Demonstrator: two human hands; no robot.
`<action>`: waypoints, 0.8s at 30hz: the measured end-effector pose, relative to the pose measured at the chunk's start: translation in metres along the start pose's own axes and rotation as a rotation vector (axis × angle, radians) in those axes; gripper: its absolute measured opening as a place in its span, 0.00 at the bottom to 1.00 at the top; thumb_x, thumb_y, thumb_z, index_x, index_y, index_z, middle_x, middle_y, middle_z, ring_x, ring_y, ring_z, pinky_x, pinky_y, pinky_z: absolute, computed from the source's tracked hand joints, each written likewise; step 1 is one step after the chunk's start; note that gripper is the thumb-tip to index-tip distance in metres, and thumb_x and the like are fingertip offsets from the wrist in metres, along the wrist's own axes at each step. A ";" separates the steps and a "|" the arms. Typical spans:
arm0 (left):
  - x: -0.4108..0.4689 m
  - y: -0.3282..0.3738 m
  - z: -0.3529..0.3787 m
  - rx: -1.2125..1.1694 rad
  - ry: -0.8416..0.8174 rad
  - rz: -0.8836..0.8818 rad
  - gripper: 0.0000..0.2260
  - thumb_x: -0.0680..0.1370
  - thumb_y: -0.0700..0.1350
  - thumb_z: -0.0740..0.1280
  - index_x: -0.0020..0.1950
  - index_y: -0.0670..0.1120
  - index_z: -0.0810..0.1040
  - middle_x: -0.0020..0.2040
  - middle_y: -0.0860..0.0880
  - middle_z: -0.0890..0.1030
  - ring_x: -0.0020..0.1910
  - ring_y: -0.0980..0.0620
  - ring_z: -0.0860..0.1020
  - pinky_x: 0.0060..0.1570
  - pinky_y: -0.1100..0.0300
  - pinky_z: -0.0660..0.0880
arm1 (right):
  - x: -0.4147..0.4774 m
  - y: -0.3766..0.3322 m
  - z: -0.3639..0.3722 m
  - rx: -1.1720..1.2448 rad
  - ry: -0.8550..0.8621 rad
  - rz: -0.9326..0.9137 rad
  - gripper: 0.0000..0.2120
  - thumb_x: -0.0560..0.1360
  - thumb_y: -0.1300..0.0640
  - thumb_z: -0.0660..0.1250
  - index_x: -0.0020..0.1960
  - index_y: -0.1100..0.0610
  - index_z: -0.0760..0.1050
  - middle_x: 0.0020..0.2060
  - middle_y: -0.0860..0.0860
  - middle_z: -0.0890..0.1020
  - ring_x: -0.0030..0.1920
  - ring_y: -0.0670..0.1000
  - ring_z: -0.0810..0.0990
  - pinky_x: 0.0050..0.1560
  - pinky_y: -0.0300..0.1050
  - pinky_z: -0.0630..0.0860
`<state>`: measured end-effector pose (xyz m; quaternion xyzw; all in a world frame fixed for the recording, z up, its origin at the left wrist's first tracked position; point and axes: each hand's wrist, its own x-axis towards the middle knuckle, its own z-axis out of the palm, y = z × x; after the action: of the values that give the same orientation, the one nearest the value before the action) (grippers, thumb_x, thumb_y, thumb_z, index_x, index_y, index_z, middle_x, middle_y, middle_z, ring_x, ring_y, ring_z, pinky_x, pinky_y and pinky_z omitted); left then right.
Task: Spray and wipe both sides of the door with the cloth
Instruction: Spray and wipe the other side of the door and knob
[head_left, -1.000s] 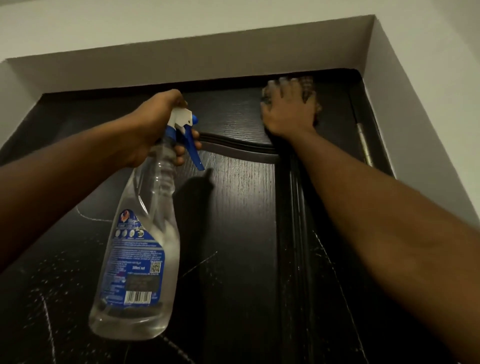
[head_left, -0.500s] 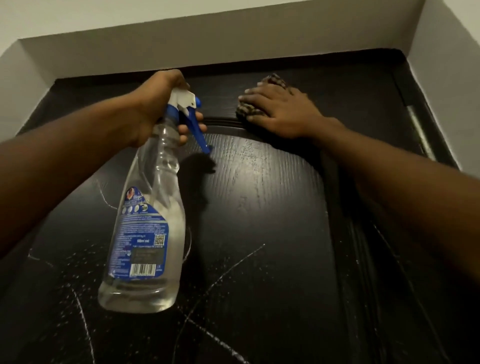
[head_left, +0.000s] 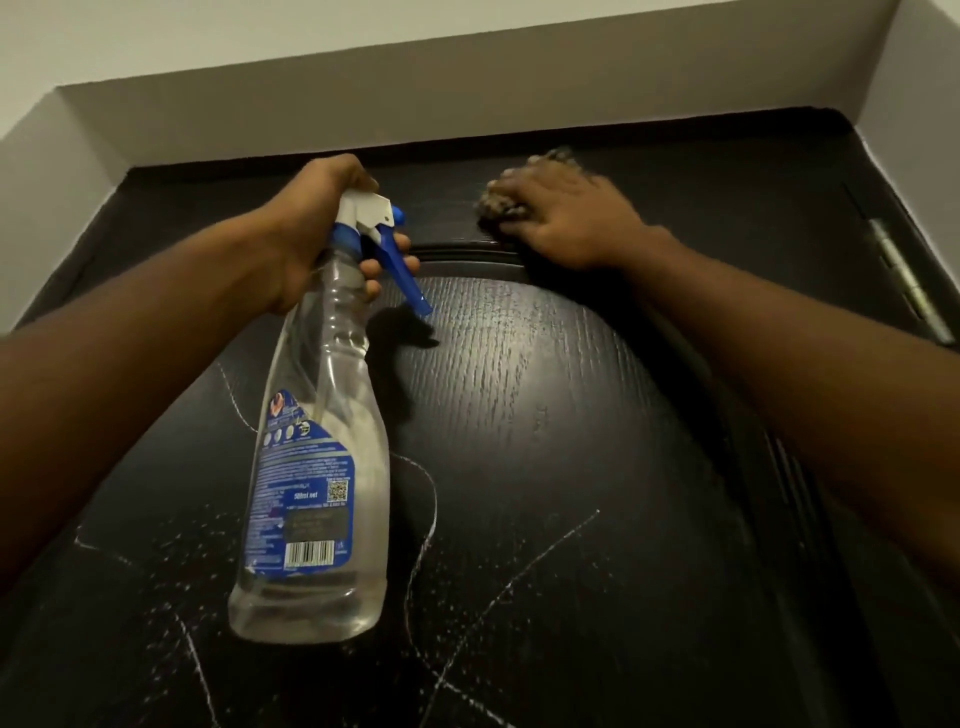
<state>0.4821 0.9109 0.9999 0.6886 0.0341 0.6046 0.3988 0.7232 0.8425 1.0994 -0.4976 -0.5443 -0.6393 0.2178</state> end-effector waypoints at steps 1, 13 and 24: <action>0.001 0.001 -0.004 -0.014 0.001 0.004 0.15 0.81 0.53 0.57 0.58 0.45 0.75 0.42 0.46 0.83 0.39 0.51 0.85 0.26 0.64 0.75 | 0.005 0.008 0.003 0.010 0.086 0.171 0.26 0.83 0.42 0.56 0.80 0.46 0.59 0.80 0.49 0.61 0.80 0.51 0.54 0.77 0.61 0.53; 0.015 -0.002 -0.079 -0.015 0.000 0.038 0.15 0.81 0.53 0.58 0.55 0.44 0.77 0.51 0.44 0.83 0.37 0.51 0.86 0.25 0.65 0.76 | 0.034 -0.040 0.025 -0.042 0.169 0.173 0.25 0.84 0.42 0.54 0.79 0.47 0.62 0.79 0.49 0.63 0.79 0.51 0.57 0.77 0.59 0.54; 0.033 -0.023 -0.162 -0.011 -0.074 0.005 0.15 0.81 0.53 0.57 0.58 0.44 0.75 0.49 0.45 0.83 0.42 0.50 0.84 0.25 0.66 0.76 | 0.078 -0.169 0.059 -0.054 -0.029 -0.126 0.26 0.84 0.40 0.53 0.80 0.43 0.57 0.80 0.46 0.60 0.80 0.50 0.54 0.76 0.58 0.55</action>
<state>0.3616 1.0257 1.0049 0.7086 0.0142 0.5799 0.4019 0.5765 0.9697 1.0816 -0.4773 -0.5602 -0.6588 0.1559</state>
